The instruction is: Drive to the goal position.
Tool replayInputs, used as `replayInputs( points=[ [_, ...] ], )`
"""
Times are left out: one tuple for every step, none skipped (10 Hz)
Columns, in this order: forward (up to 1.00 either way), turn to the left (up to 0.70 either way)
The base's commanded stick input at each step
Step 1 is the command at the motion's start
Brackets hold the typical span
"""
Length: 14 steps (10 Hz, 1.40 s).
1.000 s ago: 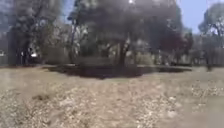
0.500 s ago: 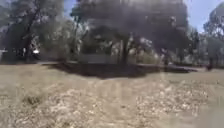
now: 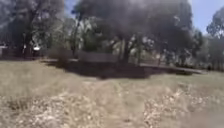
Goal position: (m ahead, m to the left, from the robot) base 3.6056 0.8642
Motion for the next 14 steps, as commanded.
replayInputs(
  points=[
    [0.70,0.00],
    [0.70,0.00],
    [0.70,0.00],
    [0.70,0.00],
    [0.70,0.00],
    [0.70,0.00],
    [0.70,0.00],
    [0.70,0.00],
    [0.70,0.00],
    [0.70,0.00],
    [0.70,0.00],
    [0.70,0.00],
    [0.70,0.00],
    [0.70,0.00]
  ],
)
